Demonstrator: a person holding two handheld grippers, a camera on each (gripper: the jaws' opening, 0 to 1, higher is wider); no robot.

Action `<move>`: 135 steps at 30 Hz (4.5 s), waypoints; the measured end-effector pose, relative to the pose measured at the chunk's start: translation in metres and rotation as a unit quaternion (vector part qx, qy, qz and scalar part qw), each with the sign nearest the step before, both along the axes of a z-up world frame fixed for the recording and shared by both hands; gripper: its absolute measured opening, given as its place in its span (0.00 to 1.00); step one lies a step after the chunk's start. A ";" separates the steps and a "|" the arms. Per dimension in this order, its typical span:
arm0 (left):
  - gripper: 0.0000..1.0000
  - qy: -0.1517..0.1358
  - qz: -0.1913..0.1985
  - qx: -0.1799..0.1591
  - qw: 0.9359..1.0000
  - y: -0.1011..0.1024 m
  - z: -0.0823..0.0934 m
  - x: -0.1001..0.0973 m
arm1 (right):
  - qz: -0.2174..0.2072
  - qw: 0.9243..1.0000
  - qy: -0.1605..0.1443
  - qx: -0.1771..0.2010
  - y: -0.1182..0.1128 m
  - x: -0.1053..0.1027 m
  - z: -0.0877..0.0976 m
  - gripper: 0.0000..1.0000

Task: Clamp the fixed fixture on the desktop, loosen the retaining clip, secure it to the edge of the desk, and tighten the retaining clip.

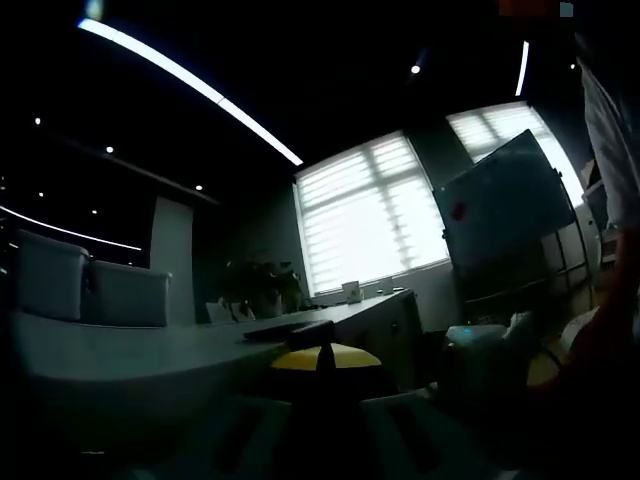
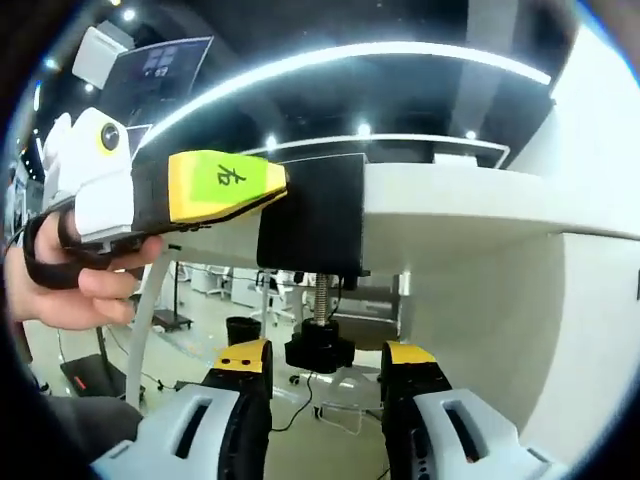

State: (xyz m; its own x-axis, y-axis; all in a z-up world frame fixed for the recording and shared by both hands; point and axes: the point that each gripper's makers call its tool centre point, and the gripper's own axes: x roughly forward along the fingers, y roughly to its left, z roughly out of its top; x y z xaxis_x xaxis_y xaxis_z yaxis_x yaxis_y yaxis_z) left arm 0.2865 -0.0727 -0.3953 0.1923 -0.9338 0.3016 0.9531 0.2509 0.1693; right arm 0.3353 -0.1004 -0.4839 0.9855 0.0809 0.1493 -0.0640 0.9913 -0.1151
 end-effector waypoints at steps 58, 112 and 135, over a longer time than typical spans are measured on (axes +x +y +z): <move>0.01 0.002 0.000 -0.003 1.000 -0.003 -0.004 -0.005 | 0.099 0.994 0.021 -0.044 0.003 -0.009 -0.006 0.35; 0.01 -0.009 0.000 0.011 1.000 -0.003 -0.004 -0.007 | 0.174 0.984 0.004 -0.028 0.007 -0.002 0.005 0.23; 0.01 -0.011 0.005 0.012 1.000 -0.003 -0.004 -0.006 | -0.101 0.994 -0.015 -0.048 0.007 -0.018 0.008 0.35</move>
State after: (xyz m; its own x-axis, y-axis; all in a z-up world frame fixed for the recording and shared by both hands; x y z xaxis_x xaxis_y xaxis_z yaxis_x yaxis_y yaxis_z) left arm 0.2806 -0.0759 -0.3989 0.1943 -0.9393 0.2828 0.9465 0.2553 0.1974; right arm 0.3177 -0.0931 -0.4763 0.9783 -0.1034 0.1797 0.1407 0.9676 -0.2095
